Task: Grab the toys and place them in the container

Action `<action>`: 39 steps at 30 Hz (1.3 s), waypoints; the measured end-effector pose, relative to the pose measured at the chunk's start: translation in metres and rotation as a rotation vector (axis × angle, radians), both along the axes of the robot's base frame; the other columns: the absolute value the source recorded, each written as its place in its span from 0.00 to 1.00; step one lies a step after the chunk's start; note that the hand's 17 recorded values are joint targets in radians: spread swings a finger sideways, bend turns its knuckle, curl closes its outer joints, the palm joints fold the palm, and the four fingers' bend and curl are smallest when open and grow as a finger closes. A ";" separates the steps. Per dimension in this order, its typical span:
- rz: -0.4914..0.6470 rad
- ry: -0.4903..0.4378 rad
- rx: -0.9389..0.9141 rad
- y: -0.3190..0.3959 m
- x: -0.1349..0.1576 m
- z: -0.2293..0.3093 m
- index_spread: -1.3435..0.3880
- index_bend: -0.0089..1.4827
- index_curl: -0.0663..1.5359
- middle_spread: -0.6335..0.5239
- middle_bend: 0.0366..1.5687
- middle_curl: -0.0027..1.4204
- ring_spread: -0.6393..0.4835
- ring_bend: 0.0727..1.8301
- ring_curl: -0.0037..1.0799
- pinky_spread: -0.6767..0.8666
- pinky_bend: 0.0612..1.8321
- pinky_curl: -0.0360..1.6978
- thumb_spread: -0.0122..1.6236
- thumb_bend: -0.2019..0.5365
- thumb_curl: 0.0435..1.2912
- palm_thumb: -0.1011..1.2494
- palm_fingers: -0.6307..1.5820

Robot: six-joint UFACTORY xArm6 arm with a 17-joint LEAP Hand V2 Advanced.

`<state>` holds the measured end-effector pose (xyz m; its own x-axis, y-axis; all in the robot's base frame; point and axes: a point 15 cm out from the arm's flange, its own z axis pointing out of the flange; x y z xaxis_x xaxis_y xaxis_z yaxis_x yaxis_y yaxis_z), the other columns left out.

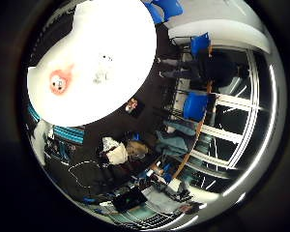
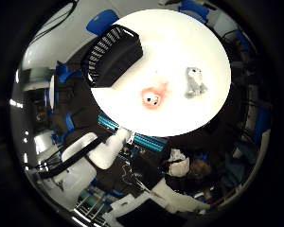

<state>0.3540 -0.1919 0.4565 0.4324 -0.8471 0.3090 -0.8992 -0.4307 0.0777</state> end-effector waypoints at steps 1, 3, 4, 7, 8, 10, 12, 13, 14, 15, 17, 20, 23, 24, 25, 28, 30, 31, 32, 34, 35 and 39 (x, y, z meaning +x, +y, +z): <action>0.005 0.000 0.002 0.001 0.002 -0.005 0.57 0.10 0.16 0.67 0.09 0.19 0.78 0.12 0.24 0.71 0.28 0.19 0.60 0.24 0.20 0.40 0.26; 0.013 0.002 0.004 0.001 0.005 -0.014 0.56 0.10 0.16 0.67 0.09 0.19 0.78 0.12 0.24 0.71 0.28 0.19 0.60 0.24 0.20 0.40 0.26; 0.015 0.004 0.004 0.001 0.006 -0.017 0.56 0.10 0.16 0.67 0.09 0.19 0.78 0.12 0.24 0.71 0.28 0.19 0.60 0.24 0.20 0.40 0.26; 0.023 0.010 0.006 0.001 0.008 -0.031 0.56 0.10 0.16 0.66 0.09 0.19 0.78 0.12 0.24 0.71 0.28 0.19 0.60 0.24 0.20 0.40 0.26; 0.024 0.015 0.009 0.002 0.008 -0.037 0.56 0.10 0.16 0.66 0.09 0.19 0.78 0.12 0.24 0.71 0.28 0.19 0.60 0.24 0.20 0.41 0.26; 0.025 0.027 0.014 0.002 0.008 -0.048 0.56 0.10 0.16 0.66 0.09 0.19 0.78 0.12 0.24 0.71 0.28 0.20 0.60 0.24 0.20 0.41 0.26; 0.025 0.045 0.021 0.003 0.007 -0.061 0.56 0.10 0.17 0.66 0.09 0.19 0.78 0.12 0.24 0.71 0.27 0.20 0.60 0.24 0.20 0.41 0.26; 0.025 0.054 0.024 0.004 0.006 -0.068 0.56 0.10 0.17 0.66 0.09 0.19 0.78 0.12 0.24 0.71 0.27 0.20 0.60 0.24 0.20 0.42 0.26; 0.026 0.062 0.028 0.004 0.005 -0.076 0.56 0.10 0.17 0.66 0.09 0.19 0.78 0.12 0.24 0.71 0.27 0.20 0.61 0.24 0.20 0.42 0.26; 0.027 0.070 0.031 0.005 0.005 -0.082 0.56 0.10 0.17 0.66 0.09 0.19 0.78 0.12 0.24 0.71 0.27 0.20 0.61 0.24 0.20 0.42 0.26; 0.030 0.083 0.037 0.007 0.004 -0.094 0.56 0.10 0.17 0.66 0.09 0.19 0.78 0.12 0.25 0.71 0.27 0.20 0.61 0.24 0.20 0.42 0.26; 0.037 0.088 0.046 0.014 0.006 -0.107 0.56 0.10 0.17 0.66 0.09 0.19 0.78 0.12 0.25 0.71 0.27 0.20 0.61 0.24 0.20 0.42 0.26; 0.041 0.085 0.059 0.021 0.009 -0.116 0.56 0.10 0.17 0.66 0.09 0.19 0.78 0.12 0.25 0.71 0.27 0.20 0.60 0.24 0.20 0.42 0.26; 0.042 0.084 0.061 0.023 0.010 -0.119 0.56 0.10 0.17 0.66 0.09 0.19 0.77 0.12 0.25 0.71 0.27 0.20 0.60 0.24 0.20 0.42 0.26; 0.042 0.084 0.061 0.024 0.010 -0.120 0.56 0.10 0.17 0.66 0.09 0.19 0.77 0.12 0.25 0.71 0.27 0.20 0.60 0.24 0.20 0.42 0.27; 0.043 0.089 0.066 0.030 0.011 -0.127 0.56 0.10 0.17 0.66 0.09 0.19 0.77 0.12 0.25 0.72 0.27 0.20 0.60 0.24 0.20 0.42 0.27; 0.041 0.089 0.065 0.031 0.012 -0.127 0.57 0.10 0.17 0.66 0.09 0.19 0.77 0.12 0.25 0.72 0.27 0.20 0.60 0.24 0.20 0.42 0.27; 0.040 0.089 0.065 0.033 0.012 -0.128 0.57 0.10 0.17 0.66 0.09 0.19 0.78 0.12 0.25 0.72 0.27 0.20 0.60 0.24 0.20 0.42 0.27; 0.037 0.091 0.065 0.035 0.012 -0.128 0.57 0.10 0.18 0.66 0.09 0.19 0.78 0.12 0.25 0.72 0.27 0.20 0.60 0.24 0.20 0.42 0.27; 0.033 0.092 0.063 0.037 0.012 -0.127 0.57 0.10 0.18 0.66 0.09 0.19 0.78 0.12 0.25 0.73 0.28 0.20 0.61 0.24 0.20 0.43 0.27; 0.030 0.091 0.061 0.038 0.012 -0.127 0.57 0.10 0.18 0.66 0.09 0.19 0.79 0.12 0.25 0.73 0.29 0.20 0.62 0.27 0.21 0.47 0.27; -0.006 0.100 0.070 0.040 0.008 -0.125 0.60 0.10 0.18 0.68 0.10 0.20 0.81 0.14 0.25 0.76 0.33 0.21 0.68 0.26 0.24 0.56 0.29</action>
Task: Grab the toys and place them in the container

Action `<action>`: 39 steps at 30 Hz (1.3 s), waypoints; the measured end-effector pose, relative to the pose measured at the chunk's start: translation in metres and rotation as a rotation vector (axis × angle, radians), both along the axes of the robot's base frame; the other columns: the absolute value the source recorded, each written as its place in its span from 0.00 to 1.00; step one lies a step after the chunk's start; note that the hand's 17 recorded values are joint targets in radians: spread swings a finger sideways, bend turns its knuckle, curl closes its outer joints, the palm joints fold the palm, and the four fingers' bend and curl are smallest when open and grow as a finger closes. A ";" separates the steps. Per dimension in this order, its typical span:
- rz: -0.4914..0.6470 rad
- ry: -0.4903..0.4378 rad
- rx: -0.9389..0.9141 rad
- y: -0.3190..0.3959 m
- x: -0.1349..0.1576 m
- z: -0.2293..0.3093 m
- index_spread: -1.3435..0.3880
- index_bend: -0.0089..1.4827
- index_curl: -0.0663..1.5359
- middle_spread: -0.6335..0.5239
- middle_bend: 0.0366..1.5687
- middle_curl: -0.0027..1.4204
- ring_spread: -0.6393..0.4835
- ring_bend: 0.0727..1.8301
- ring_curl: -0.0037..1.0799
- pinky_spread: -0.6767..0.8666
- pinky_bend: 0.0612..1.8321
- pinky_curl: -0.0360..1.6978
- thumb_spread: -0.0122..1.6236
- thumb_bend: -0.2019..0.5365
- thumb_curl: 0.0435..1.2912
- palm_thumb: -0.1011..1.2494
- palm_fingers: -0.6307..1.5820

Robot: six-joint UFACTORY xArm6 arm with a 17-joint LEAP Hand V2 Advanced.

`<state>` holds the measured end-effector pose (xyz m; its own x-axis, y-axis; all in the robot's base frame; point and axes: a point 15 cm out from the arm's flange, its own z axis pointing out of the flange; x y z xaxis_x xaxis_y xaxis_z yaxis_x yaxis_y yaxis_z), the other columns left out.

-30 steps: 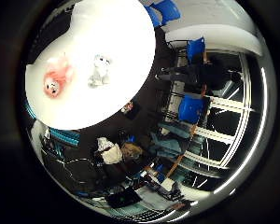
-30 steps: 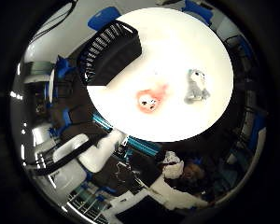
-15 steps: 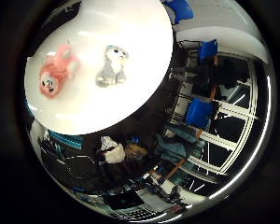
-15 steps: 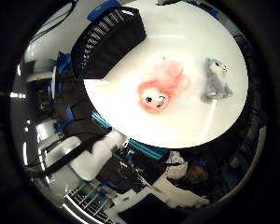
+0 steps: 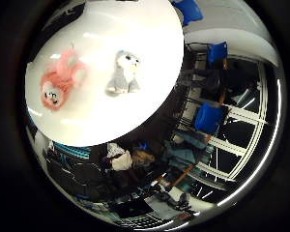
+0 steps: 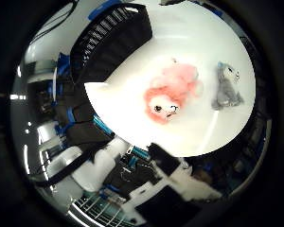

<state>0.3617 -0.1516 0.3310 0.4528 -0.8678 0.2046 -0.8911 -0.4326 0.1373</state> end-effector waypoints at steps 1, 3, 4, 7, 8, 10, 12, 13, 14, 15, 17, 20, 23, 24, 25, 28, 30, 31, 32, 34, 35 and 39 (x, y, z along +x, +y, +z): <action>-0.008 0.021 0.006 0.001 -0.005 -0.002 0.60 0.10 0.18 0.68 0.11 0.21 0.81 0.14 0.25 0.76 0.33 0.21 0.70 0.25 0.24 0.56 0.29; -0.023 0.065 0.023 0.005 -0.015 -0.002 0.61 0.11 0.18 0.68 0.11 0.21 0.82 0.14 0.25 0.77 0.34 0.21 0.72 0.25 0.24 0.55 0.29; -0.027 0.072 0.030 0.006 -0.017 0.001 0.61 0.11 0.19 0.68 0.10 0.21 0.82 0.14 0.25 0.77 0.34 0.21 0.73 0.25 0.24 0.55 0.29; -0.036 0.085 0.036 0.007 -0.017 0.000 0.62 0.11 0.19 0.69 0.10 0.22 0.82 0.14 0.25 0.78 0.35 0.20 0.73 0.23 0.23 0.49 0.29; -0.044 0.084 0.036 0.007 -0.017 0.000 0.62 0.11 0.19 0.69 0.11 0.22 0.83 0.14 0.25 0.78 0.35 0.20 0.72 0.21 0.21 0.44 0.29; -0.065 0.084 0.035 0.008 -0.018 -0.001 0.62 0.11 0.19 0.69 0.10 0.22 0.83 0.14 0.25 0.78 0.35 0.20 0.68 0.20 0.18 0.32 0.30; -0.074 0.083 0.034 0.008 -0.018 -0.001 0.63 0.11 0.20 0.69 0.11 0.22 0.84 0.14 0.25 0.78 0.35 0.20 0.65 0.21 0.17 0.26 0.30; -0.079 0.082 0.034 0.008 -0.018 -0.002 0.63 0.11 0.20 0.69 0.10 0.23 0.84 0.14 0.25 0.78 0.35 0.20 0.64 0.22 0.17 0.25 0.30; -0.084 0.083 0.034 0.008 -0.018 -0.003 0.63 0.11 0.20 0.69 0.10 0.23 0.84 0.14 0.25 0.78 0.35 0.20 0.63 0.22 0.17 0.24 0.30; -0.086 0.085 0.034 0.008 -0.019 -0.004 0.63 0.11 0.20 0.70 0.10 0.23 0.84 0.14 0.25 0.78 0.35 0.19 0.62 0.23 0.17 0.23 0.30; -0.087 0.087 0.033 0.009 -0.019 -0.006 0.63 0.11 0.20 0.70 0.10 0.23 0.84 0.14 0.25 0.78 0.35 0.19 0.61 0.24 0.18 0.23 0.30; -0.078 0.083 0.032 0.011 -0.016 -0.008 0.62 0.11 0.20 0.70 0.10 0.23 0.84 0.14 0.24 0.77 0.35 0.19 0.60 0.24 0.18 0.25 0.29; -0.072 0.079 0.030 0.012 -0.012 -0.011 0.61 0.11 0.20 0.70 0.10 0.22 0.83 0.14 0.24 0.77 0.33 0.18 0.60 0.24 0.19 0.27 0.28; -0.069 0.072 0.029 0.012 -0.009 -0.012 0.61 0.11 0.20 0.70 0.10 0.22 0.83 0.14 0.24 0.76 0.33 0.18 0.60 0.24 0.19 0.28 0.27; -0.061 0.063 0.028 0.011 -0.006 -0.013 0.60 0.11 0.20 0.70 0.10 0.22 0.82 0.14 0.24 0.76 0.32 0.18 0.60 0.24 0.19 0.28 0.27; -0.039 0.013 0.019 0.010 0.008 -0.013 0.60 0.11 0.20 0.69 0.10 0.21 0.81 0.13 0.24 0.75 0.31 0.18 0.60 0.24 0.19 0.30 0.27; -0.021 -0.035 0.010 0.009 0.021 -0.010 0.60 0.11 0.20 0.69 0.10 0.21 0.81 0.13 0.24 0.75 0.30 0.18 0.60 0.24 0.19 0.30 0.27; -0.009 -0.054 0.004 0.009 0.028 -0.009 0.60 0.11 0.20 0.69 0.10 0.21 0.81 0.13 0.24 0.74 0.30 0.18 0.60 0.24 0.19 0.31 0.27; 0.003 -0.060 0.000 0.011 0.032 -0.010 0.59 0.11 0.20 0.68 0.10 0.21 0.81 0.13 0.24 0.74 0.29 0.18 0.60 0.24 0.19 0.31 0.27; 0.027 -0.048 -0.003 0.016 0.036 -0.016 0.59 0.11 0.19 0.67 0.10 0.21 0.80 0.12 0.24 0.74 0.28 0.18 0.60 0.24 0.19 0.32 0.27; 0.037 -0.043 -0.003 0.017 0.037 -0.017 0.59 0.11 0.20 0.67 0.09 0.21 0.80 0.12 0.24 0.73 0.28 0.18 0.60 0.24 0.20 0.33 0.27; 0.073 -0.021 -0.001 0.020 0.038 -0.023 0.58 0.11 0.19 0.66 0.09 0.20 0.80 0.11 0.24 0.73 0.27 0.18 0.59 0.24 0.20 0.34 0.27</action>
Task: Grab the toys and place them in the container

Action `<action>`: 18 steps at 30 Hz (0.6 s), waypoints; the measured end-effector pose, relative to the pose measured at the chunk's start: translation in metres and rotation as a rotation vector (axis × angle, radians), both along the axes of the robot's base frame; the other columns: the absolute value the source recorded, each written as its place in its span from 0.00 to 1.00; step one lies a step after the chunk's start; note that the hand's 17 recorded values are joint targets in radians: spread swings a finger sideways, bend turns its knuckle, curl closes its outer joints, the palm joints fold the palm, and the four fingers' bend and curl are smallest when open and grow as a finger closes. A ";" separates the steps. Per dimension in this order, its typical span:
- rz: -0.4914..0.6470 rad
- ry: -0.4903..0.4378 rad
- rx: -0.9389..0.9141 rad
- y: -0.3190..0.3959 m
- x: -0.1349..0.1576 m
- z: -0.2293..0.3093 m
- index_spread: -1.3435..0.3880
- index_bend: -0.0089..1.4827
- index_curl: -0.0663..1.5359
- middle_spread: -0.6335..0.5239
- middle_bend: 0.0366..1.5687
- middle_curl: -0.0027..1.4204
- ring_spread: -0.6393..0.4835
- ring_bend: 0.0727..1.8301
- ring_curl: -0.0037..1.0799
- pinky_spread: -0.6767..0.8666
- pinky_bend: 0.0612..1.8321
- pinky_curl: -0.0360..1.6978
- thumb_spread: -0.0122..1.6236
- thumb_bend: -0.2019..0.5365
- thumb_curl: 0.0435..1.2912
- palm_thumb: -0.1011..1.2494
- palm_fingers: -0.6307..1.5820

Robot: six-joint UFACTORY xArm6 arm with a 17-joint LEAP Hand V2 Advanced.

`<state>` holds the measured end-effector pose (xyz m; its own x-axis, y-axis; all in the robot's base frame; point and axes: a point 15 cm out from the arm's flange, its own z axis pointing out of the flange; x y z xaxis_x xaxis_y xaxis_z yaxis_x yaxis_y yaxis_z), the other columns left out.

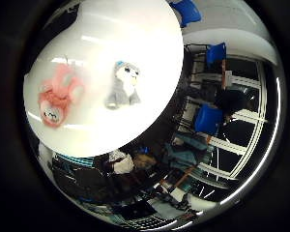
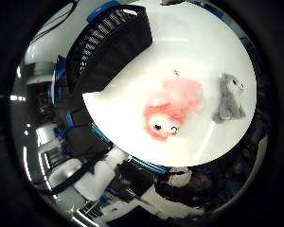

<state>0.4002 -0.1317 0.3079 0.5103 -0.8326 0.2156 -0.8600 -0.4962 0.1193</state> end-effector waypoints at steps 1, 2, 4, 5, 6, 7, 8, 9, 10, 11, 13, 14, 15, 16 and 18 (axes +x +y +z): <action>0.008 0.001 0.000 0.002 0.001 0.000 0.58 0.11 0.19 0.66 0.09 0.20 0.80 0.11 0.24 0.73 0.27 0.18 0.59 0.23 0.20 0.34 0.26; 0.015 0.003 0.000 0.002 0.000 0.000 0.58 0.10 0.19 0.66 0.09 0.20 0.80 0.11 0.24 0.73 0.27 0.19 0.59 0.24 0.20 0.35 0.26; 0.024 0.014 0.002 0.005 -0.002 -0.005 0.58 0.10 0.19 0.66 0.09 0.20 0.79 0.11 0.24 0.72 0.26 0.19 0.59 0.23 0.20 0.35 0.26; 0.028 0.033 0.005 0.006 -0.007 -0.012 0.58 0.10 0.19 0.66 0.09 0.20 0.79 0.11 0.24 0.72 0.26 0.19 0.59 0.23 0.20 0.35 0.26; 0.032 0.056 0.009 0.008 -0.013 -0.022 0.58 0.10 0.19 0.66 0.09 0.20 0.79 0.11 0.24 0.72 0.26 0.19 0.59 0.24 0.20 0.35 0.26; 0.038 0.075 0.014 0.010 -0.019 -0.032 0.58 0.10 0.19 0.66 0.09 0.20 0.79 0.10 0.24 0.72 0.26 0.19 0.59 0.24 0.20 0.35 0.26; 0.050 0.089 0.011 0.011 -0.024 -0.039 0.58 0.10 0.18 0.66 0.09 0.20 0.79 0.10 0.24 0.72 0.26 0.19 0.59 0.23 0.20 0.35 0.26; 0.059 0.090 0.000 0.011 -0.026 -0.042 0.57 0.10 0.18 0.66 0.09 0.20 0.78 0.10 0.24 0.72 0.26 0.19 0.59 0.23 0.20 0.35 0.26; 0.070 0.083 -0.013 0.010 -0.027 -0.040 0.57 0.10 0.18 0.66 0.09 0.20 0.78 0.10 0.24 0.72 0.26 0.19 0.59 0.23 0.20 0.35 0.26; 0.081 0.082 -0.024 0.009 -0.027 -0.042 0.57 0.10 0.18 0.66 0.09 0.20 0.78 0.10 0.24 0.72 0.26 0.19 0.59 0.23 0.20 0.35 0.26; 0.095 0.090 -0.032 0.010 -0.030 -0.049 0.57 0.10 0.18 0.66 0.09 0.20 0.78 0.10 0.24 0.72 0.25 0.19 0.59 0.23 0.20 0.35 0.26; 0.099 0.096 -0.033 0.011 -0.032 -0.053 0.57 0.10 0.18 0.66 0.09 0.20 0.78 0.10 0.24 0.72 0.25 0.19 0.59 0.23 0.20 0.35 0.26; 0.101 0.103 -0.032 0.011 -0.035 -0.057 0.57 0.10 0.18 0.66 0.09 0.20 0.78 0.10 0.24 0.72 0.25 0.19 0.59 0.23 0.20 0.36 0.26; 0.103 0.113 -0.031 0.012 -0.039 -0.061 0.57 0.10 0.18 0.66 0.09 0.20 0.78 0.10 0.25 0.72 0.25 0.20 0.59 0.23 0.20 0.36 0.26; 0.105 0.133 -0.027 0.014 -0.046 -0.070 0.57 0.10 0.18 0.66 0.09 0.19 0.78 0.10 0.25 0.72 0.25 0.20 0.59 0.23 0.20 0.36 0.26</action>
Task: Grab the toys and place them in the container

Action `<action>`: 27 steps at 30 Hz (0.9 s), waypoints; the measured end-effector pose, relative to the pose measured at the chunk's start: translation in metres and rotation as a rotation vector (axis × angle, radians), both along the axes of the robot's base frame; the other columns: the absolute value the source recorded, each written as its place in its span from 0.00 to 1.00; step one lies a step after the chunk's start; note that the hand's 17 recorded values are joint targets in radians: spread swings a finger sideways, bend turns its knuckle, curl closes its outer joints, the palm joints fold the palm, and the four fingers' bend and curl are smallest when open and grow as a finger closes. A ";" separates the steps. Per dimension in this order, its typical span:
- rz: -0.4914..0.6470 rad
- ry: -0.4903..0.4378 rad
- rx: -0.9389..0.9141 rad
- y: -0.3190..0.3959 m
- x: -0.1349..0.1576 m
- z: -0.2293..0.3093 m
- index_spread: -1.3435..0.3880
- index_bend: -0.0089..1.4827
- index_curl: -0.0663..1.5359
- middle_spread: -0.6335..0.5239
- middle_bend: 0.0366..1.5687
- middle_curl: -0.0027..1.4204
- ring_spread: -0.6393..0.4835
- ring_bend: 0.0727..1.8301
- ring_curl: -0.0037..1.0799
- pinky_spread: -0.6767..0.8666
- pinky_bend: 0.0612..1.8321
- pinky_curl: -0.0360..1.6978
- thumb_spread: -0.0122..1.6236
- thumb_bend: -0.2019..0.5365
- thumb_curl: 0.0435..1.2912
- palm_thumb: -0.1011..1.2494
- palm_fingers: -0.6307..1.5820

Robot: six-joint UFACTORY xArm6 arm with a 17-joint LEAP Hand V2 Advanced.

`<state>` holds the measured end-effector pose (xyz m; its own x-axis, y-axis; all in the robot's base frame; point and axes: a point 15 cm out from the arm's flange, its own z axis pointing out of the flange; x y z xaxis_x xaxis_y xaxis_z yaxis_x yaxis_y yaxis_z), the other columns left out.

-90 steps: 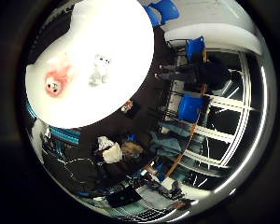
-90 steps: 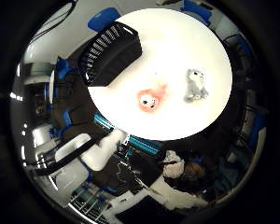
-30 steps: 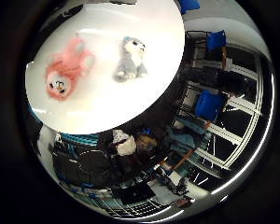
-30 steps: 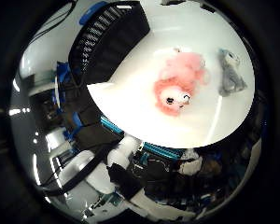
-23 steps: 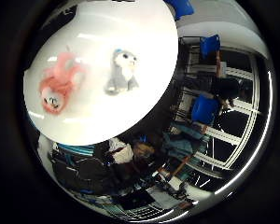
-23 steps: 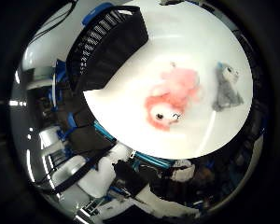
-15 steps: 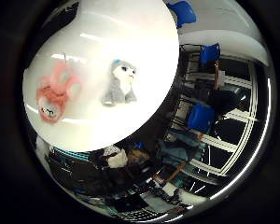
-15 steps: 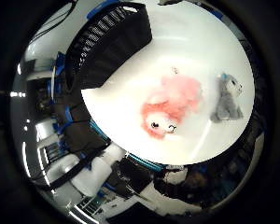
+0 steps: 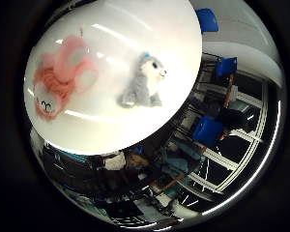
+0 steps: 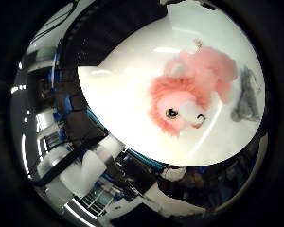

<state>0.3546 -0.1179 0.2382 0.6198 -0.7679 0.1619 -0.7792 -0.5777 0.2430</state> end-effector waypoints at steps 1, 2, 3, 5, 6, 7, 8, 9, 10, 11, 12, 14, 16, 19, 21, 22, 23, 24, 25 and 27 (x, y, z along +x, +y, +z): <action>0.001 0.005 0.001 0.000 -0.002 -0.003 0.57 0.10 0.18 0.65 0.09 0.19 0.78 0.10 0.25 0.72 0.25 0.20 0.59 0.23 0.20 0.36 0.26; 0.002 0.008 0.002 0.001 -0.003 -0.005 0.57 0.10 0.18 0.65 0.09 0.19 0.78 0.10 0.25 0.72 0.25 0.20 0.58 0.23 0.20 0.36 0.26; 0.004 0.008 0.003 0.001 -0.004 -0.008 0.57 0.10 0.18 0.65 0.09 0.19 0.78 0.10 0.25 0.72 0.25 0.20 0.58 0.23 0.20 0.36 0.26; 0.012 0.007 0.004 0.003 -0.004 -0.013 0.57 0.10 0.18 0.64 0.09 0.19 0.78 0.10 0.25 0.72 0.25 0.20 0.58 0.23 0.20 0.36 0.26; 0.016 0.009 0.005 0.004 -0.005 -0.017 0.57 0.10 0.18 0.64 0.09 0.19 0.78 0.10 0.25 0.72 0.25 0.20 0.58 0.23 0.20 0.36 0.26; 0.018 0.015 0.005 0.004 -0.007 -0.020 0.57 0.10 0.18 0.64 0.09 0.19 0.78 0.10 0.25 0.72 0.25 0.20 0.58 0.23 0.19 0.36 0.26; 0.016 0.021 0.008 0.005 -0.009 -0.023 0.57 0.10 0.18 0.64 0.09 0.19 0.78 0.10 0.25 0.72 0.25 0.20 0.58 0.23 0.19 0.36 0.26; 0.017 0.030 0.008 0.005 -0.013 -0.027 0.57 0.10 0.18 0.64 0.09 0.19 0.78 0.10 0.25 0.72 0.25 0.20 0.58 0.23 0.19 0.36 0.26; 0.016 0.039 0.010 0.006 -0.016 -0.031 0.57 0.10 0.18 0.64 0.09 0.19 0.78 0.10 0.25 0.72 0.25 0.20 0.58 0.23 0.19 0.36 0.26; 0.015 0.050 0.011 0.006 -0.020 -0.035 0.57 0.10 0.18 0.64 0.09 0.19 0.78 0.10 0.25 0.72 0.25 0.20 0.58 0.23 0.19 0.36 0.26; 0.014 0.057 0.015 0.007 -0.022 -0.039 0.57 0.10 0.18 0.64 0.09 0.19 0.78 0.10 0.25 0.72 0.25 0.20 0.58 0.23 0.19 0.36 0.26; 0.019 0.060 0.018 0.008 -0.025 -0.047 0.57 0.10 0.18 0.64 0.09 0.19 0.78 0.10 0.25 0.72 0.25 0.20 0.58 0.23 0.19 0.36 0.26; 0.024 0.056 0.020 0.009 -0.025 -0.052 0.57 0.10 0.18 0.64 0.09 0.19 0.78 0.10 0.25 0.72 0.25 0.20 0.58 0.24 0.20 0.36 0.26; 0.028 0.059 0.023 0.010 -0.027 -0.059 0.57 0.10 0.18 0.64 0.09 0.19 0.78 0.10 0.25 0.72 0.25 0.20 0.58 0.23 0.20 0.36 0.26; 0.029 0.056 0.023 0.010 -0.026 -0.061 0.57 0.10 0.18 0.63 0.09 0.19 0.78 0.10 0.25 0.72 0.25 0.20 0.58 0.23 0.20 0.36 0.26; 0.030 0.053 0.020 0.009 -0.025 -0.062 0.57 0.10 0.18 0.63 0.09 0.19 0.78 0.10 0.25 0.72 0.25 0.20 0.58 0.23 0.20 0.37 0.26; 0.033 0.051 0.015 0.008 -0.024 -0.062 0.57 0.11 0.18 0.63 0.09 0.19 0.78 0.10 0.25 0.72 0.25 0.20 0.58 0.23 0.20 0.37 0.27; 0.034 0.053 0.010 0.007 -0.024 -0.064 0.57 0.10 0.18 0.63 0.09 0.19 0.78 0.10 0.25 0.72 0.25 0.20 0.58 0.23 0.20 0.37 0.27; 0.034 0.053 0.010 0.007 -0.023 -0.065 0.57 0.11 0.18 0.63 0.09 0.19 0.78 0.10 0.25 0.72 0.24 0.20 0.58 0.23 0.20 0.37 0.27; 0.031 0.052 0.010 0.006 -0.023 -0.066 0.57 0.11 0.18 0.62 0.09 0.19 0.78 0.10 0.25 0.73 0.25 0.20 0.58 0.24 0.20 0.38 0.27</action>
<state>0.3314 -0.1119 0.1725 0.6505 -0.7499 0.1206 -0.7475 -0.6039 0.2768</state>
